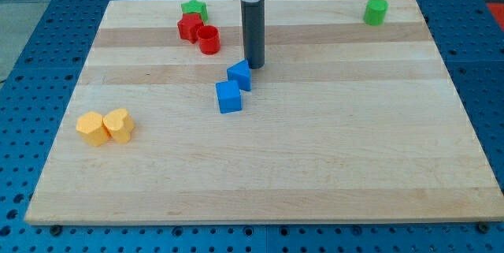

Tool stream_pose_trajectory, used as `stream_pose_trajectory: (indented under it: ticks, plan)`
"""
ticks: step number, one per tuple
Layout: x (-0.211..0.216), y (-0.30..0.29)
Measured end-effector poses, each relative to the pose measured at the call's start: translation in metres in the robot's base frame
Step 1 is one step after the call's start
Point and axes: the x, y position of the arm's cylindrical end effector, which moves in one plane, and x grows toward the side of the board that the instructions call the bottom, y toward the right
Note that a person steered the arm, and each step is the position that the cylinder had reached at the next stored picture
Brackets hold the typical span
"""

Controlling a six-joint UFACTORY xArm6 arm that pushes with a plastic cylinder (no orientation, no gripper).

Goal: Point at yellow hexagon

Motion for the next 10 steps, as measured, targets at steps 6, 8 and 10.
stream_pose_trajectory:
  ticks: [6, 8, 10]
  plan:
    - [0.012, 0.054]
    - [0.053, 0.117]
    - [0.221, -0.019]
